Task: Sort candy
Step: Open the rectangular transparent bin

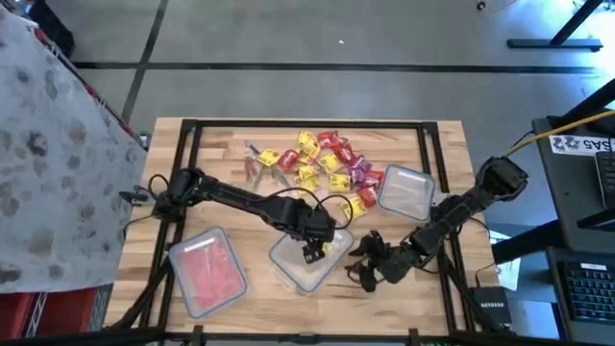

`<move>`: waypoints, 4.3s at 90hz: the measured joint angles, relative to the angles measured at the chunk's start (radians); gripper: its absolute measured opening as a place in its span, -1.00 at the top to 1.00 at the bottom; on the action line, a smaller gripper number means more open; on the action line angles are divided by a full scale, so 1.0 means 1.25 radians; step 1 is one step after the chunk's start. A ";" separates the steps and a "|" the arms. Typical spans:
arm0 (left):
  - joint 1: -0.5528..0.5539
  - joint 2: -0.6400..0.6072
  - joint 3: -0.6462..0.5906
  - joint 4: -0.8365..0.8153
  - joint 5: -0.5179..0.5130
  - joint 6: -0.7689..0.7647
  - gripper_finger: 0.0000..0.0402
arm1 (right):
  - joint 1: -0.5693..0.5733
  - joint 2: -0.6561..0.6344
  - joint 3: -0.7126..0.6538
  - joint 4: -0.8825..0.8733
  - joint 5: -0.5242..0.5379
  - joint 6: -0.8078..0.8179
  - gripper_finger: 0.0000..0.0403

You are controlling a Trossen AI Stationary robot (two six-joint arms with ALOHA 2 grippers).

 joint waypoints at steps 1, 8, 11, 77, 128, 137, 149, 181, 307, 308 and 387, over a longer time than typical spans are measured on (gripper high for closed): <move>-0.001 0.001 -0.002 0.001 -0.002 0.001 -0.36 | 0.000 0.000 -0.005 0.002 -0.001 0.005 -0.04; -0.004 0.001 -0.018 0.020 0.002 0.000 -0.36 | -0.007 0.000 -0.034 0.027 -0.001 0.011 -0.04; -0.007 0.004 -0.026 0.030 0.000 0.001 -0.36 | -0.009 0.001 -0.043 0.053 -0.001 0.009 -0.04; -0.012 0.028 -0.115 0.145 0.002 -0.036 -0.36 | -0.014 0.123 -0.062 0.469 -0.073 -0.043 -0.04; -0.029 0.021 -0.093 0.132 -0.017 -0.025 -0.36 | 0.002 -0.039 0.107 0.100 -0.295 -0.048 -0.04; -0.030 -0.003 -0.058 0.108 -0.038 -0.014 -0.36 | 0.002 -0.102 0.166 -0.155 -0.156 -0.056 -0.04; -0.024 -0.008 0.005 0.095 -0.064 -0.015 -0.36 | -0.016 -0.135 0.245 -0.442 0.016 -0.003 -0.04; -0.050 -0.018 0.096 -0.088 -0.087 -0.146 -0.36 | -0.184 -0.072 0.268 -0.613 -0.097 0.093 -0.04; -0.031 0.002 0.002 0.004 -0.009 -0.076 -0.36 | -0.119 0.060 0.268 -0.554 -0.243 -0.248 -0.04; -0.031 0.003 0.002 0.004 -0.010 -0.074 -0.36 | -0.124 0.060 0.268 -0.552 -0.245 -0.265 -0.04; -0.038 0.064 0.005 0.066 -0.044 0.160 -0.36 | -0.029 0.063 0.001 0.138 -0.099 -0.095 -0.04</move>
